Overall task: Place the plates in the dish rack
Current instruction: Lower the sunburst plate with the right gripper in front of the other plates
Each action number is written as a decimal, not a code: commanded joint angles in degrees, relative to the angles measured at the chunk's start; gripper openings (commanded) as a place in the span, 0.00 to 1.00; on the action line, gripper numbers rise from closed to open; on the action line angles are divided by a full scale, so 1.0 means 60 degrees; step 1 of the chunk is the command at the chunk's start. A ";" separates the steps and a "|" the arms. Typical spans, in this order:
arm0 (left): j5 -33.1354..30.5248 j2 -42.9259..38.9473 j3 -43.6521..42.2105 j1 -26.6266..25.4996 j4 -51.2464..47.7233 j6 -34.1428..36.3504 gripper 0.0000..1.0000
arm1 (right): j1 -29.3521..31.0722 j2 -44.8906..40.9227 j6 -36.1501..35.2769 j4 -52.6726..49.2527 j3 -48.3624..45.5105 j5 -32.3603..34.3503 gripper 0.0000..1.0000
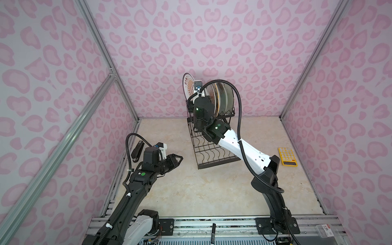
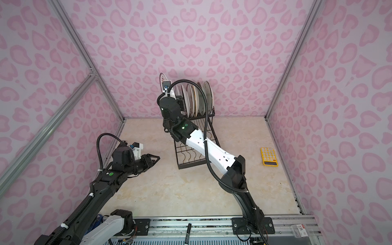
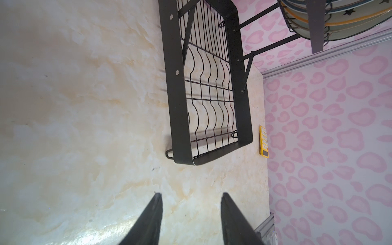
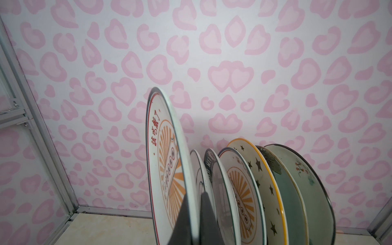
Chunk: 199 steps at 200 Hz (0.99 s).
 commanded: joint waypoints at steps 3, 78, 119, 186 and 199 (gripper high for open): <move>0.0043 -0.0389 -0.0151 0.0001 -0.0049 -0.0152 0.47 | 0.0009 0.0559 -0.0537 0.0357 0.0647 0.0444 0.00; -0.0261 -0.0991 -0.0343 -0.0003 -0.0583 -0.0013 0.47 | -0.0085 0.1343 -0.0939 0.0341 0.0993 0.1004 0.00; -0.0167 -0.0949 -0.0352 0.0005 -0.0486 0.0028 0.47 | -0.0096 0.1565 -0.0790 0.0087 0.1000 0.1159 0.00; -0.0151 -0.1042 -0.0380 0.0000 -0.0486 0.0014 0.47 | -0.0158 0.1957 -0.0518 -0.0176 0.1202 0.1386 0.00; -0.0150 -0.1021 -0.0378 0.0007 -0.0487 0.0009 0.47 | -0.0166 0.2034 -0.0464 -0.0259 0.1257 0.1402 0.00</move>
